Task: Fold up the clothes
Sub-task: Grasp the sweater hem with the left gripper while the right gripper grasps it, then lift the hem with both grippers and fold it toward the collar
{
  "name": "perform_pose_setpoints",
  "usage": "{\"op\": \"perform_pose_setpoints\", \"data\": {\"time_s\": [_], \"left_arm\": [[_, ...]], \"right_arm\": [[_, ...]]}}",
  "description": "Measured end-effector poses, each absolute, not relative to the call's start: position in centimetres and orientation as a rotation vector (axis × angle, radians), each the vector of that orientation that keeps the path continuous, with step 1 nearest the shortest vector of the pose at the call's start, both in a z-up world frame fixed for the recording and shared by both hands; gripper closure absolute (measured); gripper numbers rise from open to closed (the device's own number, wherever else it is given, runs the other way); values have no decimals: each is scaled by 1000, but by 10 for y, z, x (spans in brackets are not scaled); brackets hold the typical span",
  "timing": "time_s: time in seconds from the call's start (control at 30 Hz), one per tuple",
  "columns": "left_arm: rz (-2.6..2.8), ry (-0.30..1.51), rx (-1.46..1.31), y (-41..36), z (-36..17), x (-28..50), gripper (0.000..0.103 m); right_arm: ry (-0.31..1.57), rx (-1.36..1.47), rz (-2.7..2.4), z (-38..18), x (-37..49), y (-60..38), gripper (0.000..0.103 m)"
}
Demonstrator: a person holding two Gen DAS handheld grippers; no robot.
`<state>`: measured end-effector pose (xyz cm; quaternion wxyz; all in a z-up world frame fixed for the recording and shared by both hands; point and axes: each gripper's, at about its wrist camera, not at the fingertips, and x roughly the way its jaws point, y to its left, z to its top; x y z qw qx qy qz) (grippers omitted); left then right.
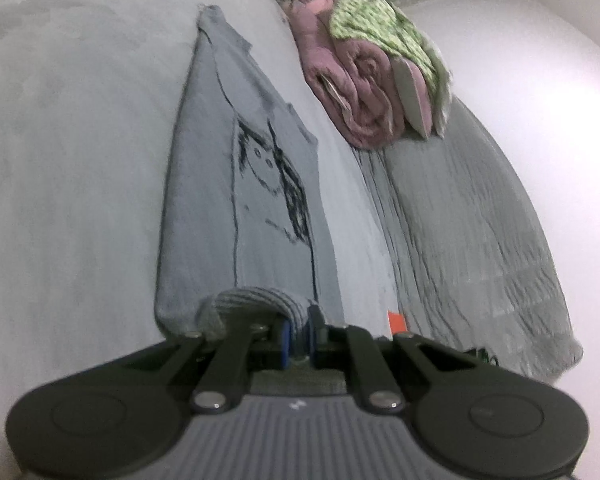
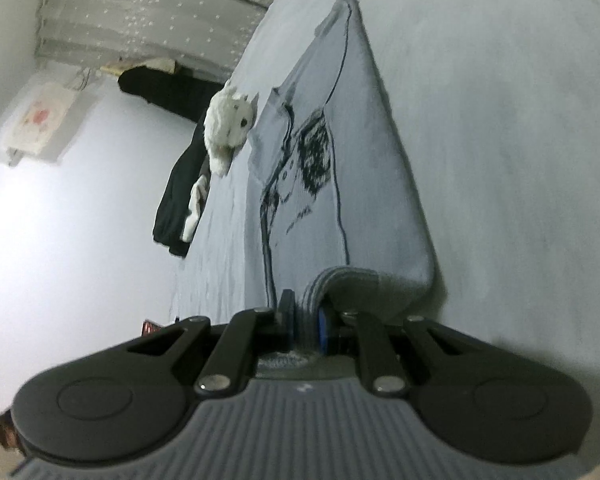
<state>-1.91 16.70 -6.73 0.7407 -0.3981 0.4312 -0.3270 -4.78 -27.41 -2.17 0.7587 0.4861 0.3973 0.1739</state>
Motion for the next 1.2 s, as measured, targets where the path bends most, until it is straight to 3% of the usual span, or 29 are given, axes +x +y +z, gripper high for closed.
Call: {"op": "perform_pose_setpoints", "data": {"time_s": [0.33, 0.5, 0.63, 1.2], "left_arm": [[-581, 971, -944, 164, -79, 28, 92], [-543, 885, -903, 164, -66, 39, 66], [-512, 863, -852, 167, -61, 44, 66], [-444, 878, -596, 153, -61, 44, 66]], "right_arm": [[882, 1207, 306, -37, -1, -289, 84], [845, 1248, 349, -32, 10, -294, 78], [783, 1208, 355, -19, 9, -297, 68], [866, 961, 190, -31, 6, -283, 68]]}}
